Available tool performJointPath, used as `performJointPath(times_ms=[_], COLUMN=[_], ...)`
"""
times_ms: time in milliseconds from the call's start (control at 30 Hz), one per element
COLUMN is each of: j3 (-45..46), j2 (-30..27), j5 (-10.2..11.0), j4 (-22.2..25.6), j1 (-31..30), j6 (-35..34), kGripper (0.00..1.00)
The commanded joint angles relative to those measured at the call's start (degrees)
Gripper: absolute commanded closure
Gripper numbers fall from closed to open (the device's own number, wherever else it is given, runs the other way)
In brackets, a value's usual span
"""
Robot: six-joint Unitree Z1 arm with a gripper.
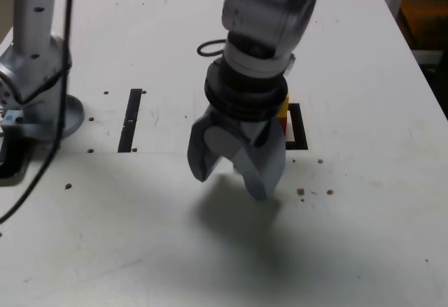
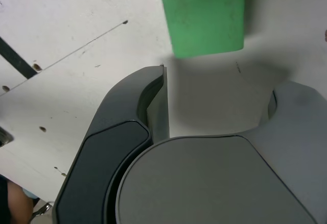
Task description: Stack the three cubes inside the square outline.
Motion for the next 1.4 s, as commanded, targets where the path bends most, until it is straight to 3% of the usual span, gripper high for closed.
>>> performJointPath(times_ms=[0, 600, 800, 1033, 1367], j3=[0.55, 1.62, 1.72, 1.84, 5.44], j2=[0.58, 3.29, 4.01, 3.83, 0.85], j5=[-0.45, -2.0, -1.83, -0.14, 0.02], j4=[-0.44, -2.28, -3.02, -3.77, -4.41], j1=[0.58, 3.92, 4.53, 4.72, 4.56], j6=[0.42, 4.48, 5.41, 5.68, 4.13], kGripper=[0.25, 0.27, 0.45, 0.66, 0.73])
